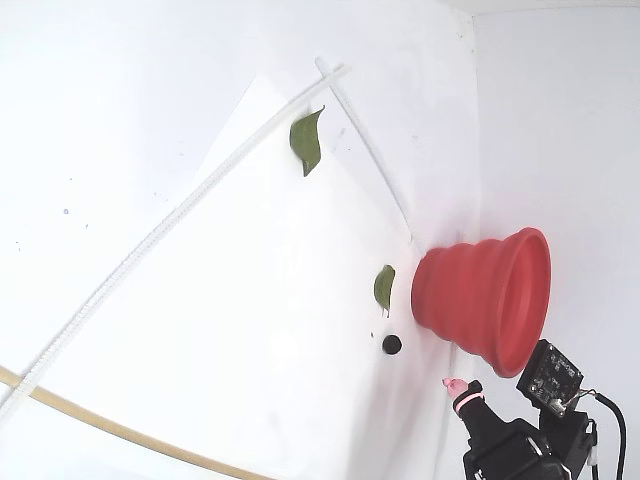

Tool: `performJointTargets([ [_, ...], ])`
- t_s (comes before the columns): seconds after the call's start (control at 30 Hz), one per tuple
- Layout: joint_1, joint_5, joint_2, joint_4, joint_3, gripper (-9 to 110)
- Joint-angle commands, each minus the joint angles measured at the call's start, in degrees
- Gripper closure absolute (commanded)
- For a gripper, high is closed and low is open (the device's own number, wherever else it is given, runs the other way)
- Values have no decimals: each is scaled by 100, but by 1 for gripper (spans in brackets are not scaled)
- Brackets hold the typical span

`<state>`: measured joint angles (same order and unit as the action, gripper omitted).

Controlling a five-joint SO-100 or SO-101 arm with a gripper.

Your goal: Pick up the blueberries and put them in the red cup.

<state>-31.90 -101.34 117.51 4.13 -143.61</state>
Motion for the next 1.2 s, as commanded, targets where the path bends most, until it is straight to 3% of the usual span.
performJointTargets([
  [0.0,9,0,141,475,79,85],
  [1.17,-132,237,-2584,2549,844,86],
])
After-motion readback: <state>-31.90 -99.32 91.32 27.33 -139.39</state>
